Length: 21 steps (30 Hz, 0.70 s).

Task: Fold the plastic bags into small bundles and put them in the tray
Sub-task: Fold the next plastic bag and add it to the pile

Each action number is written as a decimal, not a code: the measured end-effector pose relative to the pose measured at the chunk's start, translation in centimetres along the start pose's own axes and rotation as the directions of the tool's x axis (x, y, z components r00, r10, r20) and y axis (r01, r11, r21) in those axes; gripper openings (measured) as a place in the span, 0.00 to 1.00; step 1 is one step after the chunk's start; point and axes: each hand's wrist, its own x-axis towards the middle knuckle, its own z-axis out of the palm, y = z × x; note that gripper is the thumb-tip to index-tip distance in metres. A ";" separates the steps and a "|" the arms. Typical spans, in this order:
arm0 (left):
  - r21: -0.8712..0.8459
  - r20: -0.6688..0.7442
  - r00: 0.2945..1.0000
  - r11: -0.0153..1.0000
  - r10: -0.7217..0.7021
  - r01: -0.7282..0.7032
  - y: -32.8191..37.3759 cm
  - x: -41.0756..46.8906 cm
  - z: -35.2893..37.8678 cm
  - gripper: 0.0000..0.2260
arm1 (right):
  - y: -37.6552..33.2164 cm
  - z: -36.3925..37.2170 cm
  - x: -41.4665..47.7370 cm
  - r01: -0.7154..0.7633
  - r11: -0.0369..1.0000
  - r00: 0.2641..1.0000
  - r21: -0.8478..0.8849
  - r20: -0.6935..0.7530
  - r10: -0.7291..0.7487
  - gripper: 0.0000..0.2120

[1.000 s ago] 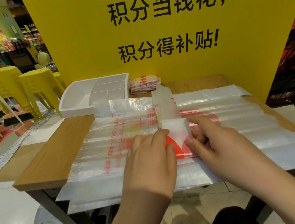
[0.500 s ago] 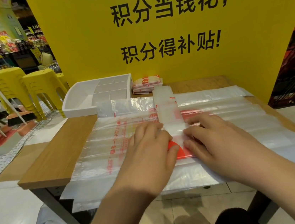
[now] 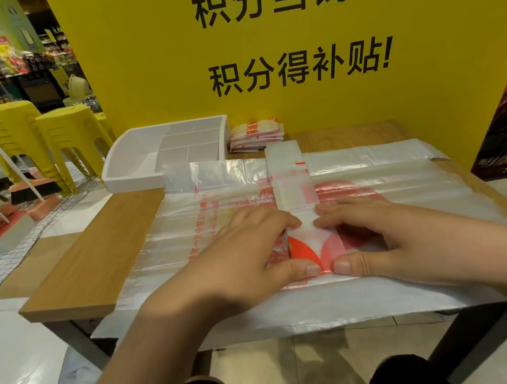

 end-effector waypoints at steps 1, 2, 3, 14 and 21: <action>-0.010 0.012 1.000 1.000 -0.001 0.001 -0.1 0.0 -0.1 0.31 | 0.1 -0.2 0.0 -0.010 1.000 1.000 0.025 0.014 0.009 0.35; -0.018 0.021 1.000 1.000 -0.004 0.004 -0.2 0.0 -0.1 0.32 | 0.2 -0.3 0.0 -0.022 0.999 0.999 0.045 0.025 0.021 0.35; -0.022 0.027 1.000 1.000 -0.007 0.008 -0.3 0.0 -0.2 0.32 | 0.3 -0.3 -0.1 -0.031 0.998 0.999 0.056 0.032 0.029 0.36; -0.025 -0.035 0.997 0.998 0.062 -0.063 -0.4 -1.1 0.4 0.34 | 0.0 -0.1 -0.6 0.037 0.999 0.999 -0.035 -0.017 -0.038 0.44; -0.109 -0.174 0.983 0.991 0.061 -0.081 -0.1 -1.3 0.1 0.27 | -2.0 -0.5 -0.2 0.072 0.995 0.992 -0.075 -0.101 -0.080 0.39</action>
